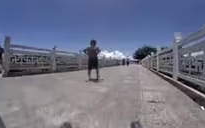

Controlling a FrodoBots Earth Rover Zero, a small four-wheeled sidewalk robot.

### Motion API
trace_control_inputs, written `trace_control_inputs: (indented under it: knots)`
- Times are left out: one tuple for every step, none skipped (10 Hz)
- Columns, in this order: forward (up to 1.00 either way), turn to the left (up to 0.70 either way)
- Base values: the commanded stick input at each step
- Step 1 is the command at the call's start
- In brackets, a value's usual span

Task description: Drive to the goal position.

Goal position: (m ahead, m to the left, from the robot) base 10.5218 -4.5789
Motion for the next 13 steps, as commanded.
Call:
trace_control_inputs:
  knots:
    - [0.7,0.0]
    - [0.7,0.0]
    - [0.7,0.0]
    - [0.7,0.0]
    - [0.7,0.0]
    - [0.7,0.0]
    - [0.7,0.0]
    - [0.7,0.0]
    - [0.7,0.0]
    - [0.7,0.0]
    - [0.7,0.0]
    - [0.7,0.0]
    - [0.7,0.0]
